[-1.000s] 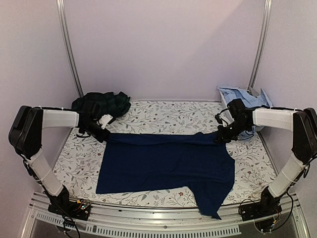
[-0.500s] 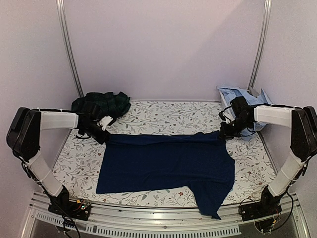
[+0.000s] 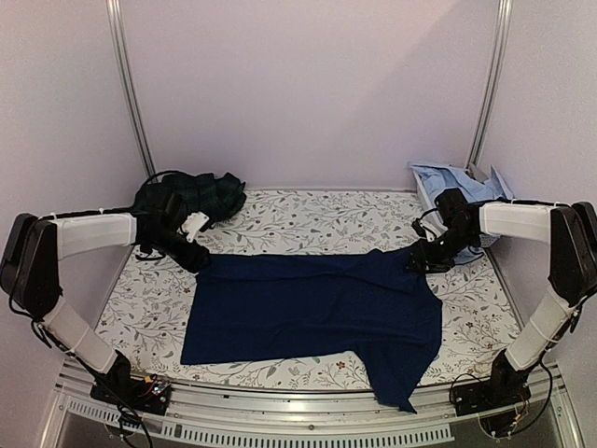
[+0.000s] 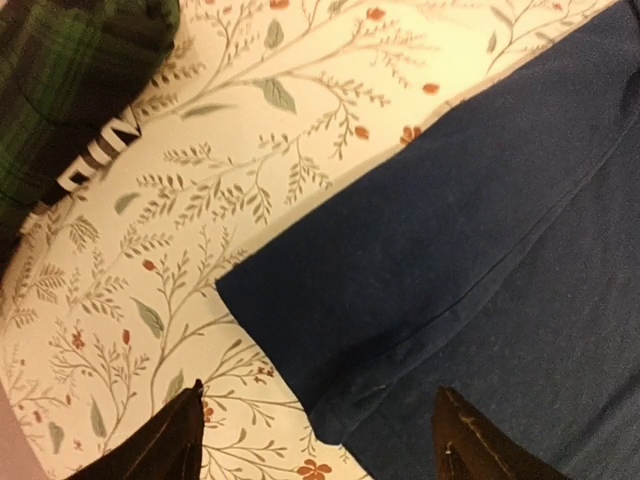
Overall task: Fold and stack the mixed laundry pile
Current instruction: Fold the flattened T-shirt at the center of the board, then adjust the 1/3-folded shirt at the center of the board.
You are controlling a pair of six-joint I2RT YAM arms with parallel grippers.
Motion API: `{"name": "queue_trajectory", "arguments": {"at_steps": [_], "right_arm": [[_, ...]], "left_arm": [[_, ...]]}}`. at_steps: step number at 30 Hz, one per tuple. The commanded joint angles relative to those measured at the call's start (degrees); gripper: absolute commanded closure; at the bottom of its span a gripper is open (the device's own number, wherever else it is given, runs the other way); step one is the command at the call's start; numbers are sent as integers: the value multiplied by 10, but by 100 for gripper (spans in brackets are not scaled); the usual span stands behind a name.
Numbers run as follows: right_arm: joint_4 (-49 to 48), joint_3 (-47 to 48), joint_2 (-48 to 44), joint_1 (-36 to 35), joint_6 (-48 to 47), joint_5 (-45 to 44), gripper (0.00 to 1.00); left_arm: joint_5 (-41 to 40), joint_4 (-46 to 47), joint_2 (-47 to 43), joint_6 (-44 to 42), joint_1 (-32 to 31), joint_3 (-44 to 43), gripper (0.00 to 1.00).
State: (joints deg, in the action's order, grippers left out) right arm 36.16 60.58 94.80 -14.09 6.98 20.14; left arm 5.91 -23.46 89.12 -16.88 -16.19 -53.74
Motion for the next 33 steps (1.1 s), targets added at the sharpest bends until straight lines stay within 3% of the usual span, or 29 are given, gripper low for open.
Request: {"name": "queue_trajectory", "arguments": {"at_steps": [1,4,10,16,20,33], "right_arm": [[3,46,-44,22,6,6,36],[-19,80,-17,40,10,33,36],[-20,160,82,41,-15,97,43],[-46,164,128,39,-14,183,46],[-52,192,162,28,-9,193,46],[-34,273,283,-2,-29,201,45]], "left_arm": [[19,49,-54,53,-5,-46,3],[50,100,-47,130,-2,-80,0],[191,161,44,213,-10,-172,0],[202,148,202,209,-92,-329,2],[209,108,286,201,-133,-424,5],[159,106,259,188,-141,-372,4]]}}
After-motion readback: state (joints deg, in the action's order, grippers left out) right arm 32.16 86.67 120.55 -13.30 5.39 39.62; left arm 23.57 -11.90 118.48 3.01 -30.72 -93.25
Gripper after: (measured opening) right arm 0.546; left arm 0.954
